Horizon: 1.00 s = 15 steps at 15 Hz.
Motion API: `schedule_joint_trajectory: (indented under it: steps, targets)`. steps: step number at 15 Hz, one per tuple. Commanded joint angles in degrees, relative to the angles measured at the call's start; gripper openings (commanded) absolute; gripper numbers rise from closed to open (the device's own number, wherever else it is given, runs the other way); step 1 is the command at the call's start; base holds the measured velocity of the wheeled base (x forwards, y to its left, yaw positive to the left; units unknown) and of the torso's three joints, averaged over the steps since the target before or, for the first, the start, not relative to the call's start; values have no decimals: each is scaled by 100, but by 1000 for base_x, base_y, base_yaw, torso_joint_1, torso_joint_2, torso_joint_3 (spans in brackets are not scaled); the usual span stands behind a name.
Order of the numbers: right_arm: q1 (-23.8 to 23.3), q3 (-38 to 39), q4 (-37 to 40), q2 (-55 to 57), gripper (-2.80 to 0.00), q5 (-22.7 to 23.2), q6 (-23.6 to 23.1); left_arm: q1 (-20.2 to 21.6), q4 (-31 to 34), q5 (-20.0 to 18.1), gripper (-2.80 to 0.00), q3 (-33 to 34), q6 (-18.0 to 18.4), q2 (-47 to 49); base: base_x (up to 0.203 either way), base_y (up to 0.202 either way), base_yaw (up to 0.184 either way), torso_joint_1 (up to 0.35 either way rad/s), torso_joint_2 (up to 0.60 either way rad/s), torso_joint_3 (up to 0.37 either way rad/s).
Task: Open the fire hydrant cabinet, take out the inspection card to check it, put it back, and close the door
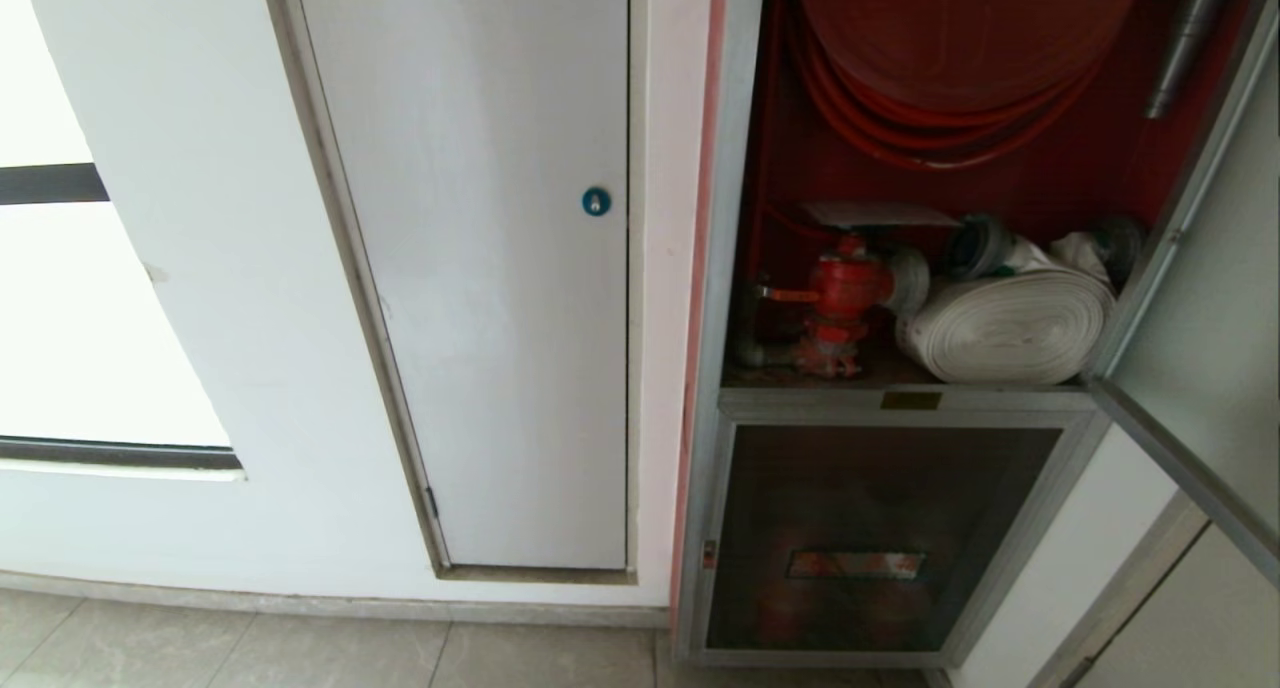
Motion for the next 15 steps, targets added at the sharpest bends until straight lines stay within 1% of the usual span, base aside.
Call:
schedule_joint_trajectory:
  steps: [1, 15]
  targets:
    - [0, 0, 1, -10, -280, 1, 1, 2, -2, -6, -280, 18, 1, -1, 0, 0, 0, 0, 0, 0]
    - [0, 0, 1, -10, -280, 1, 1, 2, -2, -6, -280, 18, 5, -1, 0, 0, 0, 0, 0, 0]
